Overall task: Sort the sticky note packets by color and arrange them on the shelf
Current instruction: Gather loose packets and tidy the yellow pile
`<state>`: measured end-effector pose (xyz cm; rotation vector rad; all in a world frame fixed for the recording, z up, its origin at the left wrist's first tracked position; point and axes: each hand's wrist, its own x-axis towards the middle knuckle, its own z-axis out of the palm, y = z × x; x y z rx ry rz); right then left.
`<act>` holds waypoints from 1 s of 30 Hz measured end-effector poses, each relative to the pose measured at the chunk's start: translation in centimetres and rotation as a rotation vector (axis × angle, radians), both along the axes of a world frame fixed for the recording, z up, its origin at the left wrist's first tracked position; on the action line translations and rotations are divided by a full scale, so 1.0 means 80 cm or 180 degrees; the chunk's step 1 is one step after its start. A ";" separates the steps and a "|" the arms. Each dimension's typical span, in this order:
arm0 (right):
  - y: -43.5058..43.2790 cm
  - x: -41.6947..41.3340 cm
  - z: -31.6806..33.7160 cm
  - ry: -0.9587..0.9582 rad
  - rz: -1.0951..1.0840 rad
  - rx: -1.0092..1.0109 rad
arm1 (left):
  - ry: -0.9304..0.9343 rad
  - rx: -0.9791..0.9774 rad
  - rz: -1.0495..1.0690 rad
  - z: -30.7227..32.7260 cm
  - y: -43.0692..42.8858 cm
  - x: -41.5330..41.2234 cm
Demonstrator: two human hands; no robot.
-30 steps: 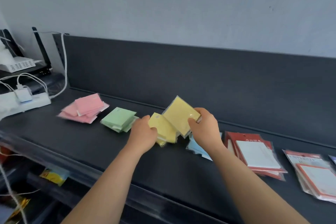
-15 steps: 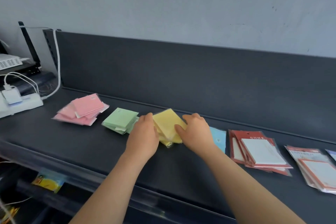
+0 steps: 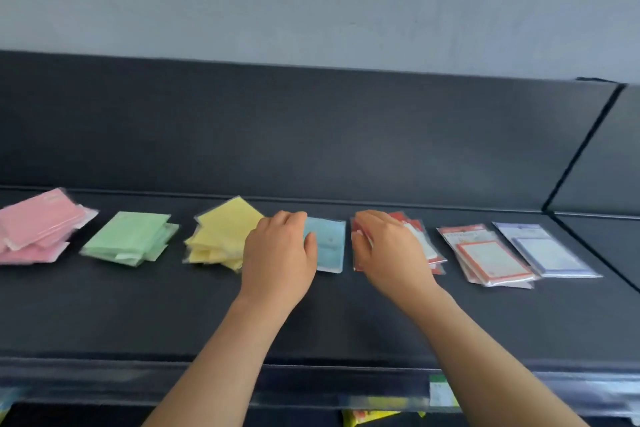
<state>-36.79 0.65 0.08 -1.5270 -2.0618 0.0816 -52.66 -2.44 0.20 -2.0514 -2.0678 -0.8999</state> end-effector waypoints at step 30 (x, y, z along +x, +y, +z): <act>-0.087 0.539 -0.007 -0.0046 -0.1381 -0.0430 | 0.0076 -0.0241 -0.1190 -0.007 0.005 0.532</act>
